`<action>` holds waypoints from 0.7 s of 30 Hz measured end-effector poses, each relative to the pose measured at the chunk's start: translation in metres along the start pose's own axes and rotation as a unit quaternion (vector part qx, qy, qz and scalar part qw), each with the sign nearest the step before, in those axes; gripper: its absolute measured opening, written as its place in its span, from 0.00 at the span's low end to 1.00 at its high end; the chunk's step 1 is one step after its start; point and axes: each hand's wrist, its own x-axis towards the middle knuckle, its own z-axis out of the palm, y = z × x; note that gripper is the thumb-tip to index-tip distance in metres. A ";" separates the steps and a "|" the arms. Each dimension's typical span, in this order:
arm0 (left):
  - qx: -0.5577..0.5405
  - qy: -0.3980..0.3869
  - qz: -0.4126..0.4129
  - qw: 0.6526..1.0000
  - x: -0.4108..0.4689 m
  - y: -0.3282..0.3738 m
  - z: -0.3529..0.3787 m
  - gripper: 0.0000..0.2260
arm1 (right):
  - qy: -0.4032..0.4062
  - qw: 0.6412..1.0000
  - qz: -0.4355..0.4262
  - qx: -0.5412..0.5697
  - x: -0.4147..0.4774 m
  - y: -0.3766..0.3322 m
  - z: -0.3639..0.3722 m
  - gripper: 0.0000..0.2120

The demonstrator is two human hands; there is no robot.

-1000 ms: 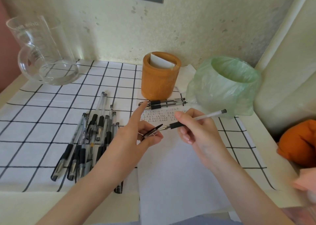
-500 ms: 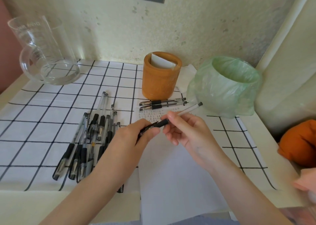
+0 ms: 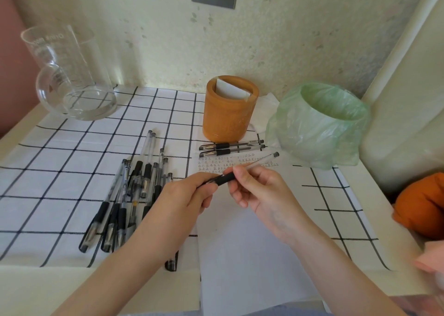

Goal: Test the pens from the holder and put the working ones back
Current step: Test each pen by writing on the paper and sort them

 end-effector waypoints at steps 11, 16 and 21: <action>0.360 0.083 -0.039 0.928 0.000 0.001 -0.021 0.21 | 0.095 0.995 0.044 0.010 0.022 -0.005 0.003 0.14; 0.529 0.047 -0.084 0.843 -0.007 -0.002 -0.022 0.22 | 0.089 0.988 0.074 0.107 0.036 -0.009 -0.002 0.14; 0.575 0.041 -0.087 0.812 -0.010 -0.004 -0.016 0.20 | 0.069 0.982 0.076 0.158 0.044 -0.015 -0.003 0.09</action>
